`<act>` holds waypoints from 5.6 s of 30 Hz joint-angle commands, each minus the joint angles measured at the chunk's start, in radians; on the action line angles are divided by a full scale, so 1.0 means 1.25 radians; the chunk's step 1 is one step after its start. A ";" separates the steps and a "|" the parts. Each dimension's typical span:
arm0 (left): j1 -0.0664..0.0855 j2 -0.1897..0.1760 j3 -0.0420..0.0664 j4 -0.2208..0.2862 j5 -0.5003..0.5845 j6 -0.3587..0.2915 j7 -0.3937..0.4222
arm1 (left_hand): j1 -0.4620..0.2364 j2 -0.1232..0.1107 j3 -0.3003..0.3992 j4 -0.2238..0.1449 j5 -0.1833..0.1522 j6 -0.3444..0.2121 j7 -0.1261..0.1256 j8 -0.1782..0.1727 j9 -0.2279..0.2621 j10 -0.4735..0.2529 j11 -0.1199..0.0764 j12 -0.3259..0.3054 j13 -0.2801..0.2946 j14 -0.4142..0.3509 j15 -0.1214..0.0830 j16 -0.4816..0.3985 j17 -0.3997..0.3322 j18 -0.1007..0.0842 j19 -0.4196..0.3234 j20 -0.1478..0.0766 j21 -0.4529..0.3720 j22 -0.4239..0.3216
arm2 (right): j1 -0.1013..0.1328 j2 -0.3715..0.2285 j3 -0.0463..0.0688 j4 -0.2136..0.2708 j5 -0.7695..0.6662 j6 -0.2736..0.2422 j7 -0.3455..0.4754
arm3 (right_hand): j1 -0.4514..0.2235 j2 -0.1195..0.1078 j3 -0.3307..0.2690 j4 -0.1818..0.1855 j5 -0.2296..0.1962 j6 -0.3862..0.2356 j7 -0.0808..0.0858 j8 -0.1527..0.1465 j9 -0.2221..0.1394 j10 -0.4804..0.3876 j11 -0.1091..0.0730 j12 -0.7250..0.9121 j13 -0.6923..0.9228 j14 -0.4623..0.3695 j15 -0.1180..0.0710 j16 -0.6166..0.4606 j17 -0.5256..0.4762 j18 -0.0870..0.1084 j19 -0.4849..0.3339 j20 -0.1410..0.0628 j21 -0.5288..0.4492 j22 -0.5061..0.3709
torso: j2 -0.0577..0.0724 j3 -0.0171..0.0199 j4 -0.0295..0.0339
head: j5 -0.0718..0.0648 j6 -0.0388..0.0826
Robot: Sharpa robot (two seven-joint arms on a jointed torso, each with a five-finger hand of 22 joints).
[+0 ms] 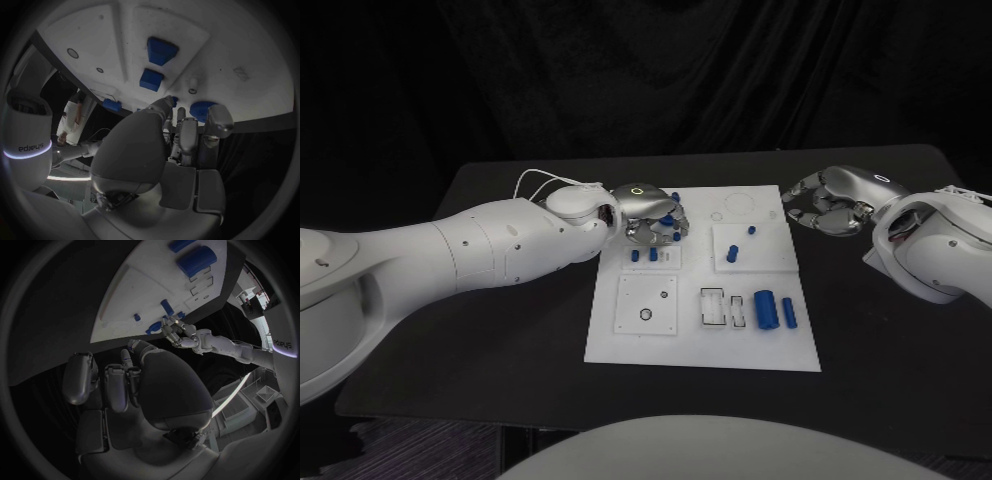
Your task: Assemble the parts on the task board
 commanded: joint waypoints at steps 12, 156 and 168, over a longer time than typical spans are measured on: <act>-0.008 0.015 0.001 -0.015 -0.001 -0.001 0.005 | -0.009 0.006 0.016 -0.004 -0.003 0.013 0.007 0.006 -0.004 0.033 -0.004 0.013 0.004 0.003 -0.003 -0.008 -0.005 -0.001 0.012 -0.001 0.011 0.105 | -0.001 0.002 0.001 0.001 -0.002 0.002 -0.008 | -0.007 0.001 0.006 0.000 0.004 0.007 0.000 -0.002 -0.001 0.019 0.003 -0.004 0.149 0.065 0.001 -0.001 0.149 0.014 -0.006 -0.001 -0.002 0.134 | 0.001 0.0006 0.0000 | -0.002 0.000; -0.018 -0.106 0.001 0.058 -0.001 -0.037 -0.057 | -0.036 -0.025 0.052 -0.025 -0.028 -0.124 -0.045 -0.018 -0.099 0.085 0.012 -0.081 -0.052 0.029 0.003 -0.031 -0.042 -0.008 0.058 -0.009 0.035 0.114 | -0.002 -0.001 0.000 -0.007 0.007 0.031 -0.009 | -0.011 0.001 0.012 -0.003 0.004 0.011 0.001 -0.003 -0.003 0.017 0.004 -0.007 0.145 0.064 0.001 -0.006 0.145 0.015 -0.009 -0.001 -0.009 0.132 | 0.001 0.0002 -0.0003 | 0.008 0.000; -0.018 -0.136 0.001 0.048 -0.001 -0.101 -0.069 | -0.047 -0.028 0.039 -0.016 -0.058 -0.222 -0.073 -0.020 -0.165 0.036 0.019 -0.101 -0.066 0.024 0.007 -0.033 -0.047 -0.007 0.056 -0.004 0.025 0.113 | -0.002 -0.005 0.000 -0.006 0.007 0.033 -0.009 | -0.011 0.001 0.013 -0.004 0.003 0.011 0.001 -0.003 -0.003 0.016 0.004 -0.008 0.145 0.063 0.002 -0.007 0.144 0.015 -0.009 -0.001 -0.011 0.131 | 0.000 0.0002 0.0005 | 0.011 0.000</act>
